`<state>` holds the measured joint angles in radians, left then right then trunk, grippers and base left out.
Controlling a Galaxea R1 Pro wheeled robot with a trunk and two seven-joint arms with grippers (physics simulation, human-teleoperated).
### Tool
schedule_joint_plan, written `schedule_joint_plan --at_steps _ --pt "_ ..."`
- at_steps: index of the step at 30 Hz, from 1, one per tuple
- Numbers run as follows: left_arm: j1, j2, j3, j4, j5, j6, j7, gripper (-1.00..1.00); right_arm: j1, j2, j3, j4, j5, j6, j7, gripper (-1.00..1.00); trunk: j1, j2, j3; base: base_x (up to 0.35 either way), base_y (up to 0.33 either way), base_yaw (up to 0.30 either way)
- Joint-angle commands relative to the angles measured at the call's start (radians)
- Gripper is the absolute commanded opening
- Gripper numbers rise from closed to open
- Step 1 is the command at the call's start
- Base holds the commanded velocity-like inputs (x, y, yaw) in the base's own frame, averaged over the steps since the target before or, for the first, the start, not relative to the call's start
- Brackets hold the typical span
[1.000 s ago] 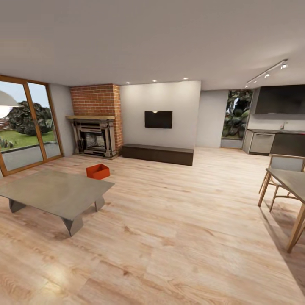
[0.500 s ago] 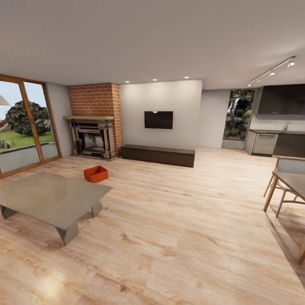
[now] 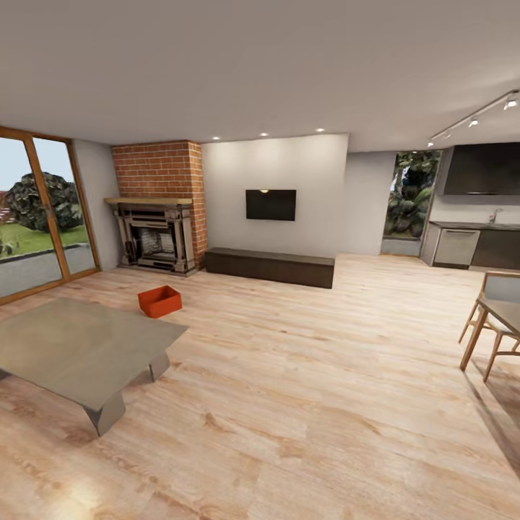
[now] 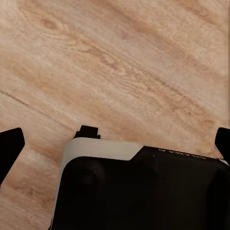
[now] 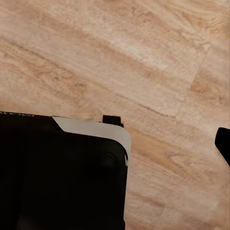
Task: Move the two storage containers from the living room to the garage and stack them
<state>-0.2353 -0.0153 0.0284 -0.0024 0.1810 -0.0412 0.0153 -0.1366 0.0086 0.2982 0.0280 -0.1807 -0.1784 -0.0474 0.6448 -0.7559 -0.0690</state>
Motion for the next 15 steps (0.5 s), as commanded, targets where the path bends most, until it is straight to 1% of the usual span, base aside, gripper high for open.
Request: schedule_joint_plan --at_steps 1,15 --pt "-0.001 0.0 0.002 0.001 0.005 -0.003 0.002 1.0 -0.001 0.001 0.009 0.003 -0.01 -0.006 -0.002 1.0 0.001 -0.001 -0.002 0.323 0.0 0.0" --pt "-0.001 0.0 0.002 0.001 0.005 -0.003 0.002 1.0 -0.001 0.001 0.009 0.003 -0.01 -0.006 -0.001 1.0 0.001 -0.001 -0.002 0.322 0.0 0.0"
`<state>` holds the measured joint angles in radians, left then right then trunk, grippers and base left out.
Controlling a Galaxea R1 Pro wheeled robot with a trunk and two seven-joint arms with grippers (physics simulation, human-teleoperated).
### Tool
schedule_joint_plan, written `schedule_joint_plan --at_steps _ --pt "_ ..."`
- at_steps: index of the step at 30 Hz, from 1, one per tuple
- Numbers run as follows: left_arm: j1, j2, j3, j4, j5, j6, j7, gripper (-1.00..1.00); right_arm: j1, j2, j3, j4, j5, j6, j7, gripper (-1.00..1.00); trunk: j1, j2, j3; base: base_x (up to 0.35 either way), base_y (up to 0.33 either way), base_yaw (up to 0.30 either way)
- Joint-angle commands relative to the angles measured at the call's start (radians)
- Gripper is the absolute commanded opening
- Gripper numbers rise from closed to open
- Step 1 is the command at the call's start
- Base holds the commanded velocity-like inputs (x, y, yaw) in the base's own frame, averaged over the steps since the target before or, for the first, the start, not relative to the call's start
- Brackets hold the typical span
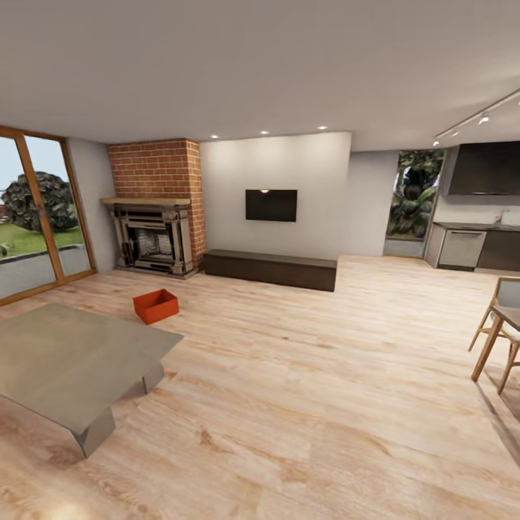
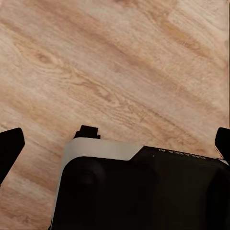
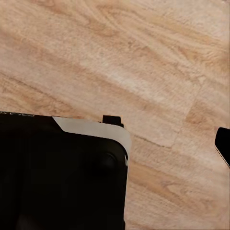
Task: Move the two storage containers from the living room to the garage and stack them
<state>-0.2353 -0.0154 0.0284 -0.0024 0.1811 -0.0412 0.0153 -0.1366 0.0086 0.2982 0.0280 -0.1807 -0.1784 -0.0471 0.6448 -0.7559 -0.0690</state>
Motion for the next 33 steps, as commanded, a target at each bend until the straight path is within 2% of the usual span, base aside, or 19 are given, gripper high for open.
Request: schedule_joint_plan --at_steps 1,33 --pt "-0.001 0.0 0.002 0.001 0.005 -0.003 0.002 1.0 -0.001 0.001 0.009 0.003 -0.01 -0.006 -0.002 1.0 0.001 -0.001 -0.002 0.322 0.0 0.0" --pt "-0.001 0.0 0.002 0.001 0.005 -0.002 0.002 1.0 -0.001 0.001 0.009 0.003 -0.01 -0.006 -0.002 1.0 0.001 -0.001 -0.002 0.322 0.0 0.0"
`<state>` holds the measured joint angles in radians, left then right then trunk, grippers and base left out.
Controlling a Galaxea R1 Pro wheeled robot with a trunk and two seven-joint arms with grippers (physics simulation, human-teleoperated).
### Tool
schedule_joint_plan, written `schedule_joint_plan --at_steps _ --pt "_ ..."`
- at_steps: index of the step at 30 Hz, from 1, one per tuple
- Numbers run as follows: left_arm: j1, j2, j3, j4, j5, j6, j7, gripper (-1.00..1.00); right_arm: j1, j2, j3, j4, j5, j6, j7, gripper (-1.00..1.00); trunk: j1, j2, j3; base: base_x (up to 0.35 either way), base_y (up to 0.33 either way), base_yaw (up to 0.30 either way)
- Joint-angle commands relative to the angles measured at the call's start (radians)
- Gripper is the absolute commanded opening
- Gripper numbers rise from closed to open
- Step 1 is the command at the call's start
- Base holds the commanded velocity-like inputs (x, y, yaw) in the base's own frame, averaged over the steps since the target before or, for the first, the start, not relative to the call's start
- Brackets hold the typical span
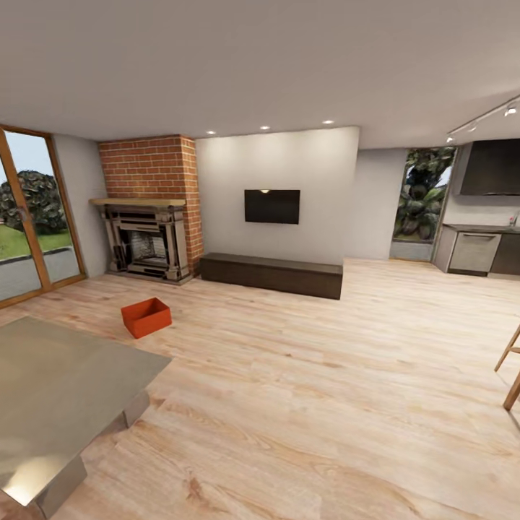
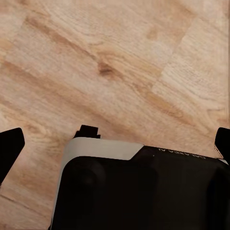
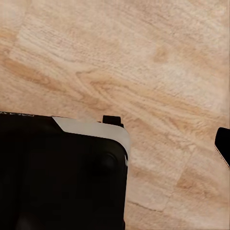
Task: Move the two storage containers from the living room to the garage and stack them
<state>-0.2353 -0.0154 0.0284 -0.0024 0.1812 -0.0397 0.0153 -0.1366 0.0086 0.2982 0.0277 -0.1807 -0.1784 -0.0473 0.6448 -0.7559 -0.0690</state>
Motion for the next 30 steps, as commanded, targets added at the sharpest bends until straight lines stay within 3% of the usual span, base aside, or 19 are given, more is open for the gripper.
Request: schedule_joint_plan --at_steps 1,30 --pt "-0.001 0.0 0.002 0.001 0.005 -0.003 0.002 1.0 -0.001 0.001 0.009 0.003 -0.01 -0.006 -0.002 1.0 0.001 -0.001 -0.002 0.323 0.0 0.0" --pt "-0.001 -0.001 0.002 0.001 0.004 -0.003 0.002 1.0 -0.001 0.001 0.009 0.003 -0.01 -0.006 -0.001 1.0 0.001 -0.001 -0.002 0.322 -0.019 0.0"
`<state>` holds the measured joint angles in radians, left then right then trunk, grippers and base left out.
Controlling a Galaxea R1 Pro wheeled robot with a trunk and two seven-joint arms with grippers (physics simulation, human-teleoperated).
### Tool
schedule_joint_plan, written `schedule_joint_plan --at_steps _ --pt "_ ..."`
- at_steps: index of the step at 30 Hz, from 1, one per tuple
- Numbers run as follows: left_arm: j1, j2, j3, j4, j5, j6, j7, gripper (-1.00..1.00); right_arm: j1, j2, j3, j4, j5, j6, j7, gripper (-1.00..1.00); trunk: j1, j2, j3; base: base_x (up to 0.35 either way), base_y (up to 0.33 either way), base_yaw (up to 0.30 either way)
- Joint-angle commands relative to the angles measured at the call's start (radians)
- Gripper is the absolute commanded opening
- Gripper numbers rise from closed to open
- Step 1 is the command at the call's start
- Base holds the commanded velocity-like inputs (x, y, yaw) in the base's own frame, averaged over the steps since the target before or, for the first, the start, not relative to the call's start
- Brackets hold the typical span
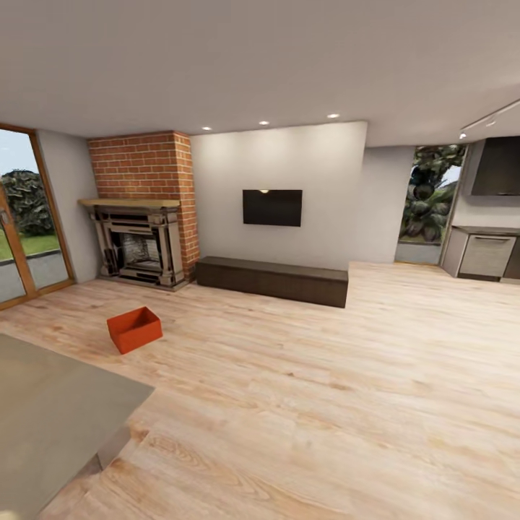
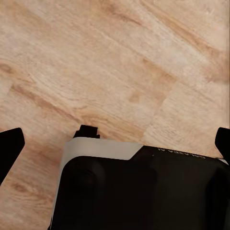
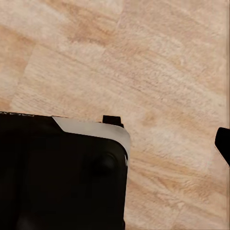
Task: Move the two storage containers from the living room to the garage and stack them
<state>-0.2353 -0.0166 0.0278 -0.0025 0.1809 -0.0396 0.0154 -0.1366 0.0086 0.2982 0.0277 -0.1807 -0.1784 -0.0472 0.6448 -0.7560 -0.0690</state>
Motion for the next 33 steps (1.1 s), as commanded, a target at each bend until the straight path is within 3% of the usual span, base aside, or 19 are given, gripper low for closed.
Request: schedule_joint_plan --at_steps 1,33 --pt "-0.001 0.0 0.002 0.001 0.005 -0.003 0.002 1.0 -0.001 0.001 0.009 0.003 -0.01 -0.006 -0.002 1.0 0.001 -0.001 -0.002 0.31 -0.11 0.0" --pt "-0.001 0.001 0.003 0.001 0.006 0.0 0.002 1.0 -0.001 0.001 0.009 0.003 -0.01 -0.006 -0.002 1.0 0.001 -0.001 -0.002 0.3 -0.123 0.0"
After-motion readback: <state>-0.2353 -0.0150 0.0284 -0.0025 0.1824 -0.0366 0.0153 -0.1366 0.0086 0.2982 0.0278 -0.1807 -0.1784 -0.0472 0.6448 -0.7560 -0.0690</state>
